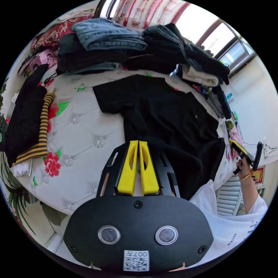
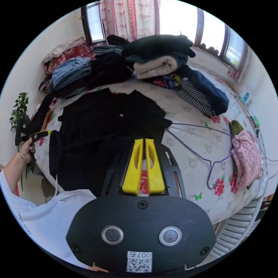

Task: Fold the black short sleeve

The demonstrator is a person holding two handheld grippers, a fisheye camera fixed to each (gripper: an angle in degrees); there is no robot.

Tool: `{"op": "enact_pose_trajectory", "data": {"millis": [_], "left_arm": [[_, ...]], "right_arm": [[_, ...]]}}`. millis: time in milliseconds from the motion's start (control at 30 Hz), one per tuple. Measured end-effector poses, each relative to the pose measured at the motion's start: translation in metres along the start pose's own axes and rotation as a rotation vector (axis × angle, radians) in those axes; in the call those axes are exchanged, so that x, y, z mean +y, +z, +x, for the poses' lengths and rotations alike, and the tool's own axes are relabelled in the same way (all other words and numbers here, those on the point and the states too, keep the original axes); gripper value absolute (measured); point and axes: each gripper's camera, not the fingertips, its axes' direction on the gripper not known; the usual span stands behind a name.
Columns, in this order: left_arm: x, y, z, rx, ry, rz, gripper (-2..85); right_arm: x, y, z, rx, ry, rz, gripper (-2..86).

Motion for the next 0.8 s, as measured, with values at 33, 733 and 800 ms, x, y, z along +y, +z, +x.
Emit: {"op": "enact_pose_trajectory", "data": {"millis": [33,733,800], "left_arm": [[0.002,-0.006,-0.001,-0.026,-0.024,0.018,1.5],[0.114,0.042,0.092,-0.035,0.404,-0.156,3.0],[0.122,0.026,0.076,-0.01,0.358,-0.114,2.1]], "right_arm": [[0.001,-0.003,0.004,-0.014,0.011,0.002,1.1],[0.156,0.035,-0.07,-0.2,-0.202,-0.286,4.7],[0.18,0.028,-0.064,-0.208,-0.196,-0.31,5.0]]}}
